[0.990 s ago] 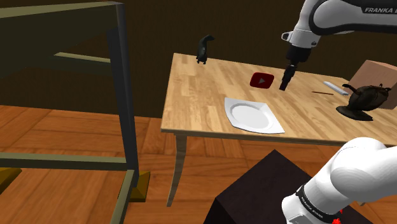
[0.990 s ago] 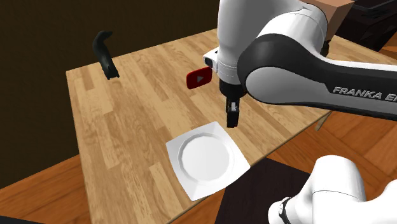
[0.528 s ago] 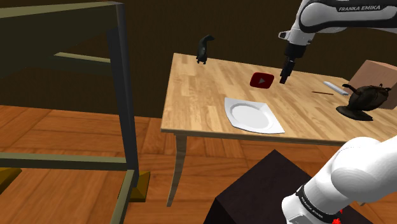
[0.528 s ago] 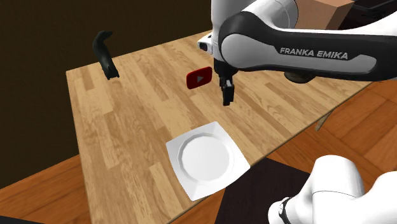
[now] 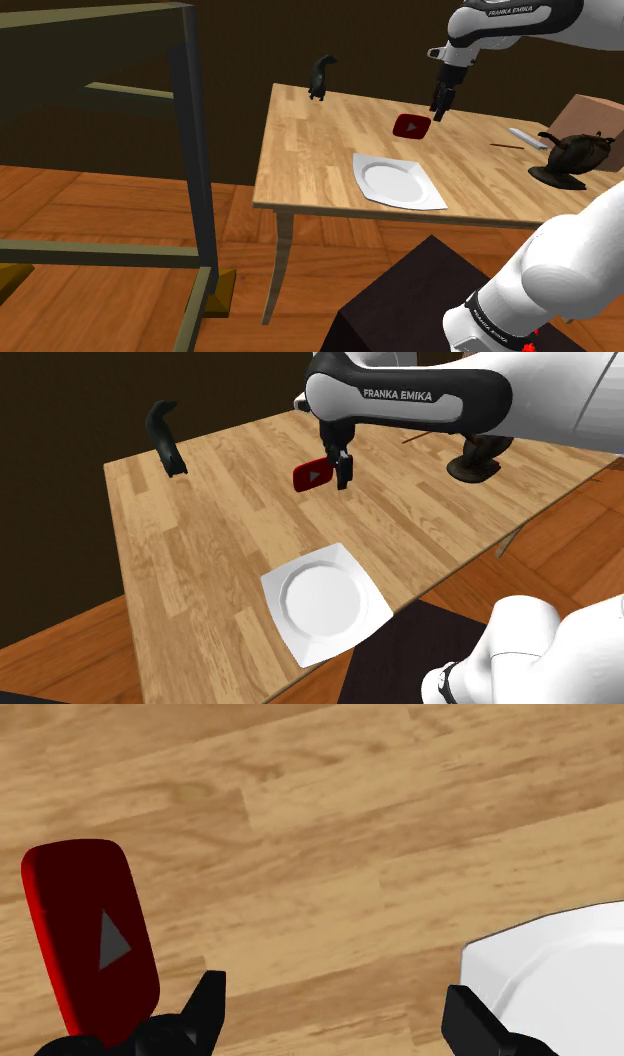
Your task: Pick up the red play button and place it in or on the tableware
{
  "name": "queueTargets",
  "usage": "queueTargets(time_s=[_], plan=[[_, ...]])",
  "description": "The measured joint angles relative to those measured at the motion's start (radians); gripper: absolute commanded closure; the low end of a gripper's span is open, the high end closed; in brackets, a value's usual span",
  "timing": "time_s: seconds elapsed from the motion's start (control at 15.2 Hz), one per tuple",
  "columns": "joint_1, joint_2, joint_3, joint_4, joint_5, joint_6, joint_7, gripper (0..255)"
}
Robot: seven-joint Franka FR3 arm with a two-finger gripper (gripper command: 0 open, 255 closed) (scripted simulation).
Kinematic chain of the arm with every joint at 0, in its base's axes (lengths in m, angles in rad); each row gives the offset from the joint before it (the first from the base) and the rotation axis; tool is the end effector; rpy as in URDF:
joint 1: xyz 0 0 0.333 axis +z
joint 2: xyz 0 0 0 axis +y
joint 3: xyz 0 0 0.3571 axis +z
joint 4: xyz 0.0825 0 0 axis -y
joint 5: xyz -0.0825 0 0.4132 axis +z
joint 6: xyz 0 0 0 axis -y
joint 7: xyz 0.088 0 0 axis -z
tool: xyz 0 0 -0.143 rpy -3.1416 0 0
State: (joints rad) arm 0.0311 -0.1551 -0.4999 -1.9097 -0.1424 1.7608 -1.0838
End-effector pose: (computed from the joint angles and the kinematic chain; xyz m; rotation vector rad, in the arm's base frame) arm 0.4687 -0.2722 0.5509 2.9401 0.9878 -0.0838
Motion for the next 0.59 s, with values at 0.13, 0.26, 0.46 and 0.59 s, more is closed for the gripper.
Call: queueTargets(time_s=[0.13,0.26,0.46,0.59], plan=[[-0.005,0.095,-0.032,0.09,0.047,-0.002,-0.096,0],[-0.019,0.193,-0.053,0.173,0.101,0.001,-0.186,0],[-0.063,0.351,-0.067,0.344,0.191,-0.035,-0.321,0],[-0.102,0.447,-0.062,0.459,0.243,-0.066,-0.395,0]])
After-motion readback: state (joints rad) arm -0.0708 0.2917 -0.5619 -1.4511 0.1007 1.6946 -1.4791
